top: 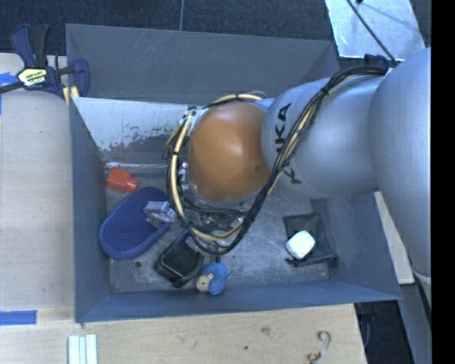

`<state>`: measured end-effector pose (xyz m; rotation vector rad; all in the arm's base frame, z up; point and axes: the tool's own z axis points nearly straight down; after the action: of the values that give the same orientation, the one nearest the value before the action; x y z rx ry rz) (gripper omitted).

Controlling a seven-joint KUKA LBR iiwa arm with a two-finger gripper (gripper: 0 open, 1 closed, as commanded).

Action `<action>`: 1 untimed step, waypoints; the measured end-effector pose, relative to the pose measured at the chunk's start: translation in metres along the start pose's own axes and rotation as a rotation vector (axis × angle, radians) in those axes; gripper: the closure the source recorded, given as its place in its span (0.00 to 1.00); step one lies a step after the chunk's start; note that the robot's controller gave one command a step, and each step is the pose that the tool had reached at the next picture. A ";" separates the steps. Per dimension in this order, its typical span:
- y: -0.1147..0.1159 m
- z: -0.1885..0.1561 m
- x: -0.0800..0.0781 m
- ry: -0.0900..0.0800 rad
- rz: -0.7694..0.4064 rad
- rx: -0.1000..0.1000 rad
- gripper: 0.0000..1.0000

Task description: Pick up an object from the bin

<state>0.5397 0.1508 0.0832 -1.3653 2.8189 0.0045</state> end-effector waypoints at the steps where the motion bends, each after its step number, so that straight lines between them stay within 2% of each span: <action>1: -0.009 0.006 -0.002 0.002 -0.542 0.005 0.00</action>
Offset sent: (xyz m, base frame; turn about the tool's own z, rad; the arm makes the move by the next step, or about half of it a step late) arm 0.0037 -0.0057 -0.0132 -0.5443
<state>0.5480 0.1462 0.0770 -2.0696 2.3503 -0.0083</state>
